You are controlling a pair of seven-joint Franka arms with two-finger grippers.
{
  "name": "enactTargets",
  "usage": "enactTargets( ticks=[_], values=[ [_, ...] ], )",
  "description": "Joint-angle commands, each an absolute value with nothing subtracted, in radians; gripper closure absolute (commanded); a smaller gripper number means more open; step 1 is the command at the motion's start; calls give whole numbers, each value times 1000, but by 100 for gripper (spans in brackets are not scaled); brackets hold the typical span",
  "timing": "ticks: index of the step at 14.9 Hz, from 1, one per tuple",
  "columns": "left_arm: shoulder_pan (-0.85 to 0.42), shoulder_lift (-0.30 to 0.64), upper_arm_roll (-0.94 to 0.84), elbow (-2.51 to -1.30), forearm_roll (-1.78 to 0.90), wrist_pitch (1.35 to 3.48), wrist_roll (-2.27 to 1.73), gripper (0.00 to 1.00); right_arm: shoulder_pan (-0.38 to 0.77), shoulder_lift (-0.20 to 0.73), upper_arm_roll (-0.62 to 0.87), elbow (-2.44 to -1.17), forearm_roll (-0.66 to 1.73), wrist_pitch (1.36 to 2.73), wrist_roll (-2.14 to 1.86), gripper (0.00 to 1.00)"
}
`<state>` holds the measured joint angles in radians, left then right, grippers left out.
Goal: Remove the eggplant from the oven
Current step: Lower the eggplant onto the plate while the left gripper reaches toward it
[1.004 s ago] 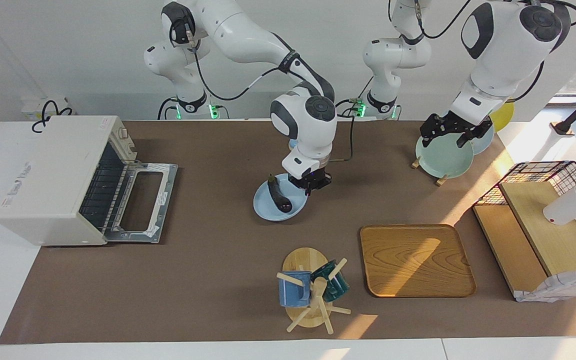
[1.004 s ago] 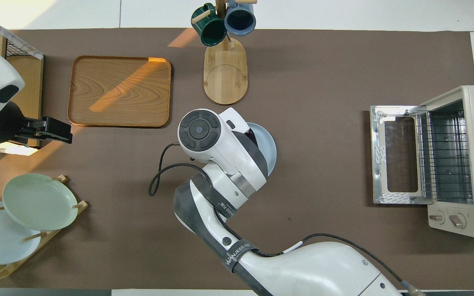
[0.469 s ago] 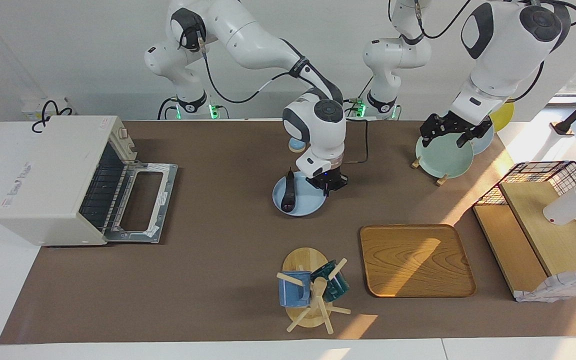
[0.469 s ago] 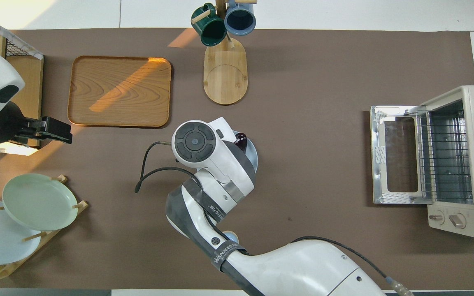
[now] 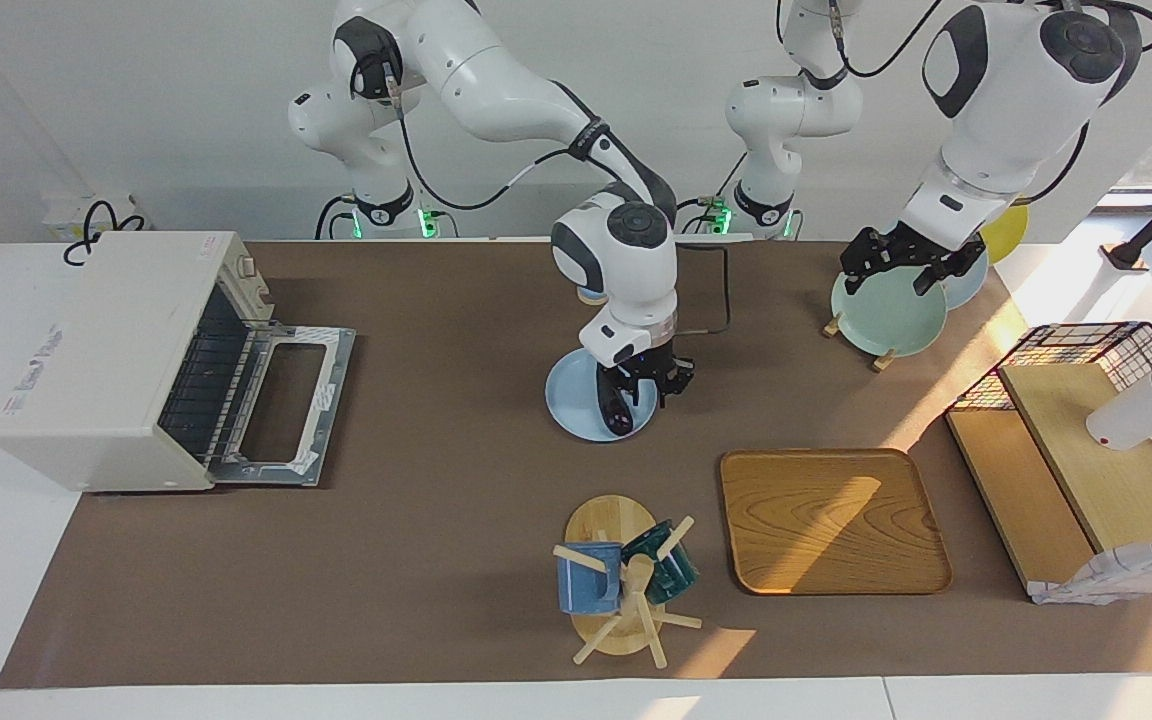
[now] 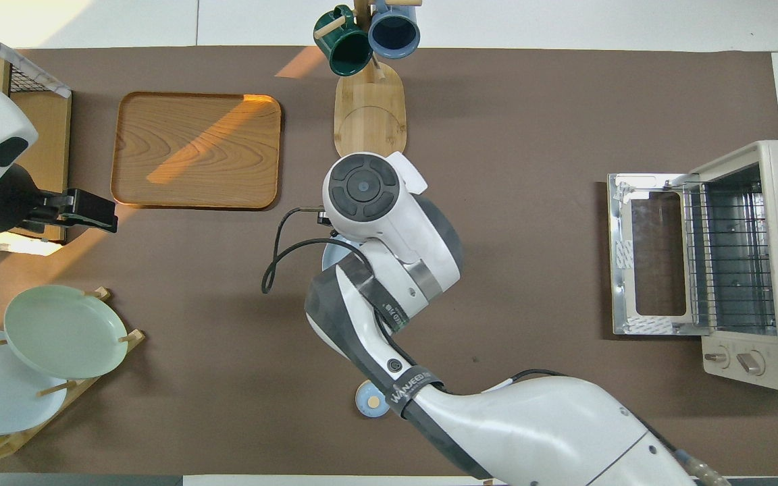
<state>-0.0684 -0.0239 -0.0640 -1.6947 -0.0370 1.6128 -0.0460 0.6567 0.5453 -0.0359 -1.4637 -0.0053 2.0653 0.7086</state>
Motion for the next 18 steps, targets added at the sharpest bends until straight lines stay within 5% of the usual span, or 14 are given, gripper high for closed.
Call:
enactTargets(
  ticks=[1,3,9,18],
  values=[
    [-60,-32,-72,-1695,-40,1641,-43,0,592,453,-28,-1523,-162,1898,624,87],
    [-72,-32,-75,-1709,-41,1678,-41,0,523,394,-29,-1625,-187,1853,627,100],
    [-195,3,-77,-1770,-132,1784,-46,0,243,298,-28,-1978,-302,2046,540,100],
    [-439,259,-78,-1781,-166,2130,-100,0,186,275,-28,-2059,-446,2069,457,100]
  ],
)
